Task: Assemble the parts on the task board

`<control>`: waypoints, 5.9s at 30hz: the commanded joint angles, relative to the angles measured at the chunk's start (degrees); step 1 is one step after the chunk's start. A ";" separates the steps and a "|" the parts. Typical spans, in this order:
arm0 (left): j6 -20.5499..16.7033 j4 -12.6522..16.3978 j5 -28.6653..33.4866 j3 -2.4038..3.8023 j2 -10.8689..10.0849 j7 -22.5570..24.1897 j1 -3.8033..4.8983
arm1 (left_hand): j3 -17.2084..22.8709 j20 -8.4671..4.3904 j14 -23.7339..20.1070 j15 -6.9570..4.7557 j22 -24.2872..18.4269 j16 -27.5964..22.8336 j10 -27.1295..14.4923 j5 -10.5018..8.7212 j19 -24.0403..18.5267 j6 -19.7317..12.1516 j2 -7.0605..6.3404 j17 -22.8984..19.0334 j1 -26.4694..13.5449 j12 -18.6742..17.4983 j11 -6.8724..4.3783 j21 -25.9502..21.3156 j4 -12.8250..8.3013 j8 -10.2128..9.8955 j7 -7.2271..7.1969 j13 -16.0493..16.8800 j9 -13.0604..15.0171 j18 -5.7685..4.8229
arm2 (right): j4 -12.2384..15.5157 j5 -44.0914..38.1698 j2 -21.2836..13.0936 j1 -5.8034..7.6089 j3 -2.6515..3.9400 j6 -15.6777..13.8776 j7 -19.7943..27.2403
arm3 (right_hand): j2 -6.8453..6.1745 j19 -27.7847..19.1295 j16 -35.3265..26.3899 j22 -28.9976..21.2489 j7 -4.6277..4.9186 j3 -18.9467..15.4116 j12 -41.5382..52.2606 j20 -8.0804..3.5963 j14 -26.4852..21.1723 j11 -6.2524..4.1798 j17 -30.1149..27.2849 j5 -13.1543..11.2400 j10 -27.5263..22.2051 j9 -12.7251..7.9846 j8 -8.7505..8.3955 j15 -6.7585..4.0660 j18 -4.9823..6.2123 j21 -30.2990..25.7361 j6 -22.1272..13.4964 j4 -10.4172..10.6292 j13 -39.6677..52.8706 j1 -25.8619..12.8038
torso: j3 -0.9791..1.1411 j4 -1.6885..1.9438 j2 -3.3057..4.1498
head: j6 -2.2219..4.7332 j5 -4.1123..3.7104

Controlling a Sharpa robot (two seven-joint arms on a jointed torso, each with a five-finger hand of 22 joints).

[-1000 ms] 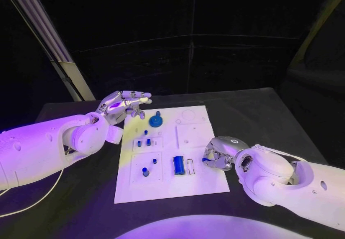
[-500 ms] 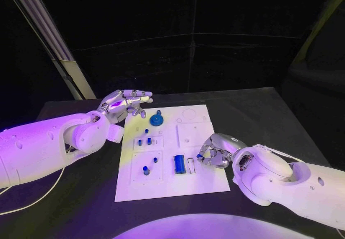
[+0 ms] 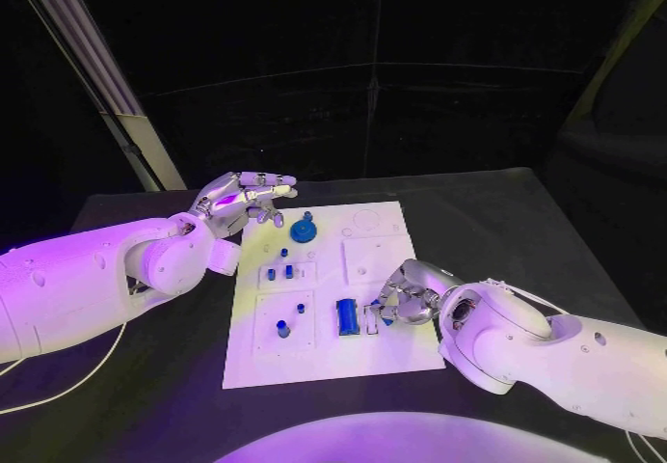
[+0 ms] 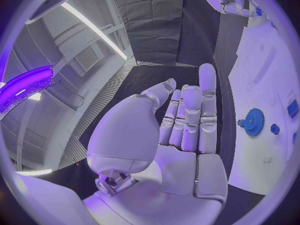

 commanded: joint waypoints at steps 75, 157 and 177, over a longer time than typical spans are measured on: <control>1.57 -0.12 0.03 0.05 0.29 -0.96 0.10 | 0.17 0.17 -0.40 0.12 -0.09 0.28 -0.63 0.20 -0.06 -0.48 -0.11 -0.23 -0.30 0.47 0.00 -0.02 -0.44 0.38 -0.02 -0.06 0.00 0.73 | -1.69 3.47 2.19 0.08 0.02 2.36 -1.15 | 0.71 0.87 0.04 7.07 -0.86 -12.61 -1.27 -1.01 3.24 -0.58 0.31 -12.66 1.28 5.62 0.37 -0.84 -0.51 0.02 2.42 2.01 1.15 -11.53 | 0.16 -0.13 -0.04 | -0.33 0.39; 0.71 -2.32 0.73 0.01 1.13 0.99 -0.28 | -1.83 0.85 -6.94 0.79 -1.52 -4.56 -1.85 -0.28 -4.27 -1.18 -1.04 -6.55 -2.43 1.04 0.27 -2.90 0.40 0.98 -0.10 -0.08 0.03 0.63 | -10.78 44.80 -1.44 2.00 0.21 -1.18 44.03 | 7.35 -28.23 -44.84 -33.76 5.17 -21.37 -41.50 3.43 -15.09 5.54 -37.97 -11.80 -19.22 5.58 -7.62 4.79 7.31 -37.74 -7.96 -4.83 -25.15 6.42 | -0.31 -0.55 -2.09 | 3.86 0.46; -5.85 -15.62 10.55 0.05 7.99 9.44 -3.42 | -10.01 8.61 -17.02 7.19 -19.50 -49.40 -1.59 -0.64 -25.85 -0.93 1.17 -26.97 -1.53 -10.89 3.14 -26.16 1.60 -2.32 -0.25 -0.30 -0.11 0.93 | -42.30 71.60 15.16 7.85 0.37 9.30 62.83 | 11.51 -30.04 -74.58 -61.87 6.56 -25.61 -52.84 11.51 -20.35 10.33 -69.49 -15.60 -20.65 -7.46 -8.78 11.66 7.89 -75.41 -11.00 -14.33 -62.06 4.69 | -0.64 -1.21 -6.84 | 10.65 2.49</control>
